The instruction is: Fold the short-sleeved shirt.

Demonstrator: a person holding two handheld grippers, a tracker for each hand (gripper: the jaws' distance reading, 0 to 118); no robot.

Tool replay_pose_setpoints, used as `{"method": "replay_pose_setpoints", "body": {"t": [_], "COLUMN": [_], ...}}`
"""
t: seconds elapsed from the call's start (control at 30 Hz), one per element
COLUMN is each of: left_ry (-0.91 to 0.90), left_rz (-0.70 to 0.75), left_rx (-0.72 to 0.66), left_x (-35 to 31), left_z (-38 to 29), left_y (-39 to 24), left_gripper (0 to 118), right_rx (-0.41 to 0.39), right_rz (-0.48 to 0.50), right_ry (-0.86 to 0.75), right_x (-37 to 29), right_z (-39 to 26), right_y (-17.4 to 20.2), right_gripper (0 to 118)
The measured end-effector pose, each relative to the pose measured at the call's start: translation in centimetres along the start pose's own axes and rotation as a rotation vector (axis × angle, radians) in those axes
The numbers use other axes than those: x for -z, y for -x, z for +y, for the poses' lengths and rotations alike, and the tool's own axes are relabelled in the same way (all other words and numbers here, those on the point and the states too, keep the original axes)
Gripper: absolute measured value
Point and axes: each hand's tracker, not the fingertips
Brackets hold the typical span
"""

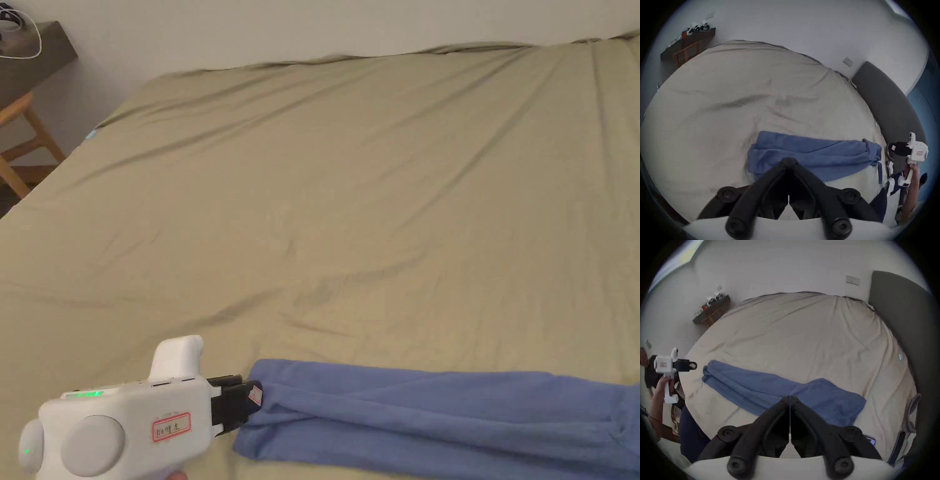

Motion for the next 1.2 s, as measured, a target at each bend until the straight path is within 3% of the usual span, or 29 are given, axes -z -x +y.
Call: {"method": "replay_pose_setpoints", "body": {"t": [0.1, 0.13, 0.17, 0.2, 0.37, 0.5, 0.57, 0.67, 0.7, 0.73, 0.77, 0.8, 0.83, 0.87, 0.9, 0.97, 1.07, 1.2], "left_ry": [0.005, 0.004, 0.037, 0.083, 0.175, 0.175, 0.148, 0.147, 0.142, 0.129, 0.107, 0.079, 0.052, 0.032, 0.011, 0.037, 0.008, -0.076], "left_rz": [-0.143, -0.137, -0.102, -0.075, -0.042, -0.051, 0.021, 0.022, 0.044, 0.065, 0.105, 0.135, 0.115, -0.058, -0.162, -0.199, -0.347, -0.36], "left_rx": [-0.122, -0.132, -0.126, -0.12, -0.083, 0.03, 0.074, 0.087, 0.086, 0.088, 0.09, 0.086, 0.052, -0.056, -0.155, -0.139, -0.352, -0.47], "left_x": [1.8, 2.2, 3.1, 4.1, 10.1, 12.2, 11.7, 11.8, 11.6, 11.3, 10.7, 9.5, 8.3, 7.5, 6.9, 6.3, 6.6, 5.2], "left_z": [0.7, 1.0, 1.4, 1.6, 1.9, 0.8, 0.0, -0.4, -0.6, -0.9, -1.1, -0.8, -0.9, -1.2, -1.8, -1.5, -2.2, -2.4], "left_y": [2.9, 4.1, 5.1, 5.8, 7.8, 4.1, 1.7, 0.5, 0.2, 0.1, 0.1, 0.1, 0.5, 1.3, 1.3, 0.7, 2.5, 6.1], "left_gripper": [4, 63, 111, 118, 118, 118, 118, 118, 111, 89, 77, 69, 69, 34, 15, 15, 15, 15], "right_rx": [0.084, 0.119, 0.141, 0.149, 0.151, 0.187, 0.203, 0.216, 0.214, 0.209, 0.201, 0.196, 0.193, 0.193, 0.195, 0.199, 0.212, 0.231], "right_rz": [0.137, 0.178, 0.198, 0.205, 0.253, 0.288, 0.299, 0.327, 0.33, 0.327, 0.323, 0.316, 0.313, 0.311, 0.312, 0.318, 0.323, 0.345], "right_ry": [-0.012, -0.019, -0.027, -0.032, -0.06, -0.075, -0.081, -0.087, -0.085, -0.083, -0.08, -0.078, -0.076, -0.074, -0.072, -0.071, -0.079, -0.099], "right_x": [0.2, 0.1, 0.1, 0.0, -0.8, -0.5, -0.3, 0.0, 0.1, 0.2, 0.3, 0.3, 0.3, 0.4, 0.4, 0.4, 0.4, -0.5], "right_z": [-0.1, 0.0, 0.0, 0.2, 0.5, 0.8, 1.0, 1.1, 1.3, 1.3, 1.4, 1.5, 1.5, 1.6, 1.6, 1.6, 1.7, 2.2], "right_y": [0.6, 0.6, 0.5, 0.4, -0.4, -0.6, -0.5, -0.3, -0.2, 0.1, 0.1, 0.1, 0.2, 0.3, 0.2, 0.2, 0.1, 0.1], "right_gripper": [3, 3, 3, 3, 3, 3, 3, 3, 3, 3, 3, 3, 3, 3, 3, 3, 3, 3]}}
